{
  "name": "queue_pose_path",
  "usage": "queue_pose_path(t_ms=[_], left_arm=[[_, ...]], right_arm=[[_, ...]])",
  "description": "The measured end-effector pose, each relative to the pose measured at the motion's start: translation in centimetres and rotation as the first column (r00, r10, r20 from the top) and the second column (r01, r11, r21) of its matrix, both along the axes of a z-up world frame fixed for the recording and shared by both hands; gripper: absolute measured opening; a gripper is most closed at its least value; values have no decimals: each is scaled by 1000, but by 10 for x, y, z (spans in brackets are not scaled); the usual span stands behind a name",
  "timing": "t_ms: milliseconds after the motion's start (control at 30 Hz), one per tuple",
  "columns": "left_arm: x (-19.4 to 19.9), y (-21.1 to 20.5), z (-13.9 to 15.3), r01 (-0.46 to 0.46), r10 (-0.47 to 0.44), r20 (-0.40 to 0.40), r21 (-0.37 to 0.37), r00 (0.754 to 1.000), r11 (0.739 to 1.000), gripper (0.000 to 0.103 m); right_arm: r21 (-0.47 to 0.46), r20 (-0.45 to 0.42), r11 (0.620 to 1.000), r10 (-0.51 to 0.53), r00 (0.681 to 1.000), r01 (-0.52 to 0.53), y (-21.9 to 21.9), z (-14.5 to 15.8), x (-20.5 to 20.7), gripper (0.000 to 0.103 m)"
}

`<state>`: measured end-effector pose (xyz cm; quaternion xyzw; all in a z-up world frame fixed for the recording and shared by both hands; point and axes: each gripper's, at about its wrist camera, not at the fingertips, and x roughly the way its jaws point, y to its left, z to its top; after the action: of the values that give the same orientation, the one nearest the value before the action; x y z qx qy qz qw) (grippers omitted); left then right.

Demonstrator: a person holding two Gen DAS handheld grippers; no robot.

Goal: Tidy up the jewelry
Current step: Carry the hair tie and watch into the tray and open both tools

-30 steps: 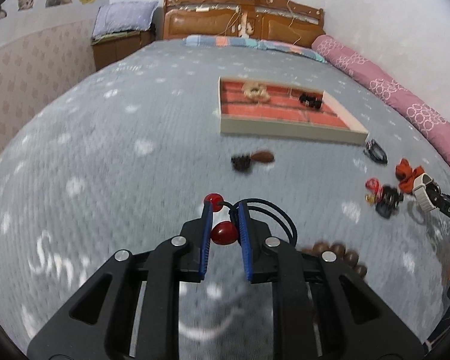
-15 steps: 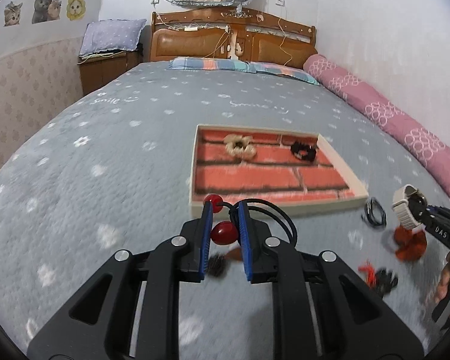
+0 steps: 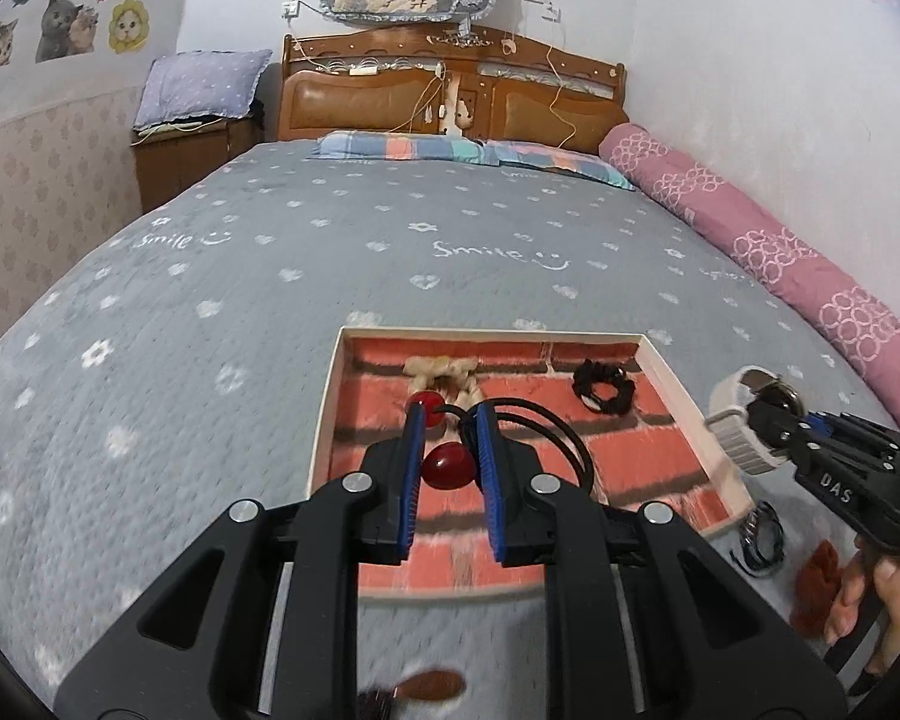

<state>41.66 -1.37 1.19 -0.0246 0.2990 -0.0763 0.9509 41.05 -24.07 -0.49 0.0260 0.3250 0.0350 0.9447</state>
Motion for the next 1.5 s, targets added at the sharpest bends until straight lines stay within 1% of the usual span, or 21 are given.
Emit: queue_pose_path(t_ms=[33,100,200,367,433,533,633,867,967,1067,1100,1167,1200,1233,1267,1333,1367,1400,1433,1500], left_arm=[[11,-5,-4,-4,4,-5,11,1000,1000,16],[26,-9,-10,-3,3,-24,7,1000,1000,16],[53,-14,-26,-1,1,-73,4,997,1000,16],[96,-13,-52,-11,6,-178,-25,984,1000,16],[109,-13,-59,-15,12,-203,-12,979,1000,16],[123,-15,-66,-18,24,-222,30,975,999,16],[133,-16,-71,-16,28,-242,51,970,999,16],[152,-11,-87,-30,53,-311,75,949,997,17],[157,-8,-95,-38,63,-340,78,938,996,17],[159,-6,-96,-47,70,-351,74,934,996,17],[160,-7,-96,-47,73,-355,82,932,996,21],[162,-8,-98,-44,79,-368,101,927,994,24],[163,-7,-99,-48,84,-372,106,924,993,27],[164,-6,-100,-55,91,-383,106,919,993,31],[165,-5,-99,-61,94,-393,97,915,993,34],[163,-2,-97,-68,97,-396,86,913,994,43],[161,-1,-93,-67,96,-391,86,915,994,47],[158,-1,-90,-67,97,-384,90,918,994,57],[155,-1,-86,-69,100,-376,96,921,993,65],[150,0,-78,-69,101,-364,100,926,993,69]], right_arm=[[-14,-8,1000,6,1000,-6,4,-5,12,14],[-23,-25,1000,15,1000,-15,7,-13,28,14],[-24,-78,1000,17,997,-19,11,-32,57,14],[-12,-149,1000,-11,989,9,8,-53,85,14],[-29,-164,999,-27,986,23,8,-58,93,14],[-46,-188,999,-37,981,29,8,-63,104,14],[-58,-212,997,-54,976,42,9,-69,113,14],[-119,-260,992,-67,963,37,14,-79,128,14],[-123,-276,992,-73,959,40,15,-80,129,15],[-124,-296,991,-75,952,40,14,-82,131,15],[-127,-300,991,-76,951,39,14,-82,132,15],[-145,-312,989,-74,947,30,17,-83,133,16],[-152,-314,988,-71,947,24,18,-83,134,16],[-158,-318,987,-67,946,17,18,-83,134,16],[-160,-325,987,-66,943,14,18,-82,134,17],[-141,-330,990,-61,942,14,15,-78,131,28],[-135,-325,991,-58,944,15,14,-75,130,43],[-134,-315,991,-56,947,15,13,-71,127,54],[-138,-297,990,-52,954,11,12,-64,123,56],[-136,-285,991,-32,958,-7,10,-53,117,56]])
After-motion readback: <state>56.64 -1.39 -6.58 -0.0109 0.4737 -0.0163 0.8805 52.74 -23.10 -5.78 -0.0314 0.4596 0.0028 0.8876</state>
